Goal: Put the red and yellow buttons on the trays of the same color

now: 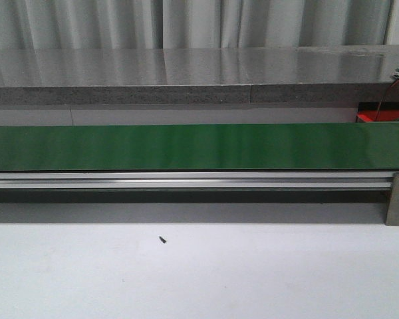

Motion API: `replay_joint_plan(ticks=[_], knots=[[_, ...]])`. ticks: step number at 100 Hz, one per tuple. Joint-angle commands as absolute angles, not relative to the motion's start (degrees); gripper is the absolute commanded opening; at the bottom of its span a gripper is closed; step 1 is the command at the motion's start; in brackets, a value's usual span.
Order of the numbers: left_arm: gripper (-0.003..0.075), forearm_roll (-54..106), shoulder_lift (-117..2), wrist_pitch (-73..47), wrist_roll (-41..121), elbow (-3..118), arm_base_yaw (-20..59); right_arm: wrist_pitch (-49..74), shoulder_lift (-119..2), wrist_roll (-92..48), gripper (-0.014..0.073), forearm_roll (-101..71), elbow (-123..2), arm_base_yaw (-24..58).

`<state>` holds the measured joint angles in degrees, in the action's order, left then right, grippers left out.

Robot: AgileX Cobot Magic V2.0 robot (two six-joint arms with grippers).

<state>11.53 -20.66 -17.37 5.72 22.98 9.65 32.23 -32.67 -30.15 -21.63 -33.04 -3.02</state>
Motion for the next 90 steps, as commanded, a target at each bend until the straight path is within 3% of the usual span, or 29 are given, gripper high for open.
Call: replay_joint_plan(ticks=[1, 90], knots=[[-0.002, 11.9, -21.0, -12.6, 5.6, 24.6, 10.0, 28.0, -32.7, -30.8, -0.0085, -23.0, -34.4, -3.0], [-0.002, 11.9, -21.0, -12.6, 5.6, 24.6, 10.0, 26.6, -32.7, -30.8, -0.0085, -23.0, -34.3, -3.0]])
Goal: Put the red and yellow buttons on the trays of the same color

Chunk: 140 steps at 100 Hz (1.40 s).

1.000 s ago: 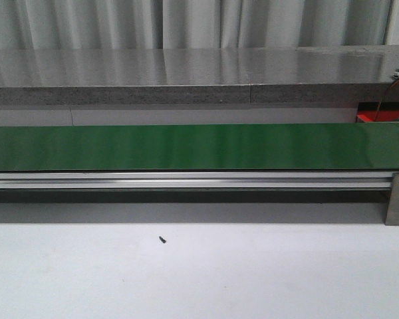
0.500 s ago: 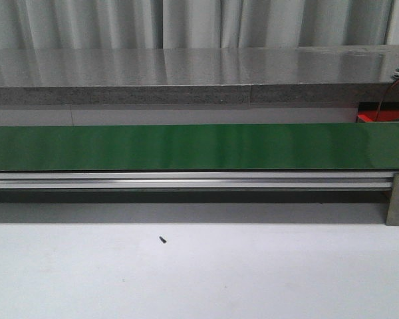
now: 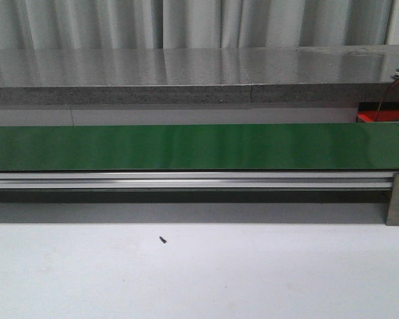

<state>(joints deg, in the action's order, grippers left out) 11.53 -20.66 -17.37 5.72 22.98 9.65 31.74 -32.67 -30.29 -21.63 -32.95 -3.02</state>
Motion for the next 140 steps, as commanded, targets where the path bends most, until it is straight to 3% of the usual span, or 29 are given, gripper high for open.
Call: replay_joint_plan(ticks=[1, 16, 51, 71, 109, 140], knots=[[-0.002, 11.9, -21.0, -12.6, 5.6, 24.6, 10.0, 26.3, -32.7, -30.8, -0.0085, -23.0, -34.3, -3.0], [-0.002, 11.9, -21.0, -12.6, 5.6, 24.6, 10.0, 22.3, -32.3, -28.2, -0.0085, -19.6, -34.3, -2.1], [-0.002, 11.9, -21.0, -12.6, 5.6, 24.6, 10.0, 7.2, -23.7, -2.3, -0.0085, 5.0, -24.6, 3.6], [-0.002, 11.9, -21.0, -12.6, 5.6, 24.6, 10.0, 0.0, -15.8, -1.8, -0.0085, 5.0, -14.6, 3.6], [-0.002, 11.9, -21.0, -12.6, 5.6, 24.6, 10.0, 0.5, 1.7, -1.8, -0.0085, 4.8, -2.8, 3.5], [-0.002, 11.9, -21.0, -12.6, 5.6, 24.6, 10.0, 0.0, 1.4, -1.8, -0.0085, 4.7, 0.6, 3.5]])
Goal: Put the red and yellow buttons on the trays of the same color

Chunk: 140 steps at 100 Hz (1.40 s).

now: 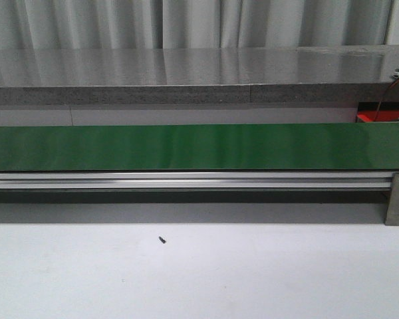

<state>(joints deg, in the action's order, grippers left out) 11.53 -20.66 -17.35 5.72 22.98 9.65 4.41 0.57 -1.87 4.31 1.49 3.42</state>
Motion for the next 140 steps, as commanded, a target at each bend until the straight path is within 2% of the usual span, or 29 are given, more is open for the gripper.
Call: replay_joint_plan(ticks=[1, 102, 140], knots=[[-0.002, 11.9, -21.0, -12.6, 5.6, 24.6, 10.0, 0.0, 1.4, -1.8, -0.0085, 4.7, 0.6, 3.5], [-0.002, 11.9, -21.0, -12.5, 5.6, 24.6, 10.0, 0.0, 1.4, -1.8, -0.0085, 4.7, 0.6, 3.5], [-0.002, 7.5, -20.5, -6.5, 5.6, 22.4, 10.0, 0.0, 1.4, -1.8, -0.0085, 4.7, 0.6, 3.5]])
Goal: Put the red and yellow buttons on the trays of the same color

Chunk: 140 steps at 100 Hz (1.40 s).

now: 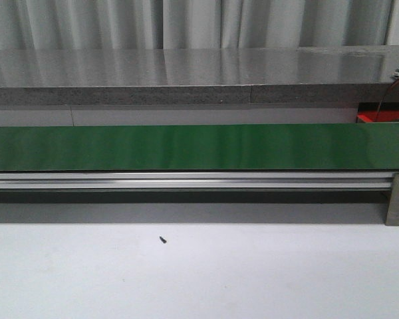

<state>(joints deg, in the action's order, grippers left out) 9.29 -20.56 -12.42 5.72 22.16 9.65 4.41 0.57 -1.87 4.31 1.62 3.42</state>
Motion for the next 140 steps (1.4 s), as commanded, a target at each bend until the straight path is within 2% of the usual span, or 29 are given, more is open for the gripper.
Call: replay_joint_plan(ticks=[1, 56, 80, 98, 140], knots=[[-0.002, 7.4, -20.3, -6.3, 5.6, 22.1, 10.0, 0.0, 1.4, -1.8, -0.0085, 4.7, 0.6, 3.5], [-0.002, 4.8, 2.3, -6.2, 4.4, 4.5, 4.8, 0.0, 1.4, -1.8, -0.0085, 4.7, 0.6, 3.5], [-0.002, 4.2, 2.2, -5.7, 1.9, 0.9, 4.7, 0.0, 1.4, -1.8, -0.0085, 4.7, 0.6, 3.5], [-0.002, 4.2, 2.2, -0.3, 0.0, -2.8, 4.7, 0.0, 1.4, -1.8, -0.0085, 4.7, 0.6, 3.5], [-0.002, 4.8, 2.2, -1.4, 0.0, -2.7, 4.7, 0.0, 1.4, -1.8, -0.0085, 4.7, 0.6, 3.5]])
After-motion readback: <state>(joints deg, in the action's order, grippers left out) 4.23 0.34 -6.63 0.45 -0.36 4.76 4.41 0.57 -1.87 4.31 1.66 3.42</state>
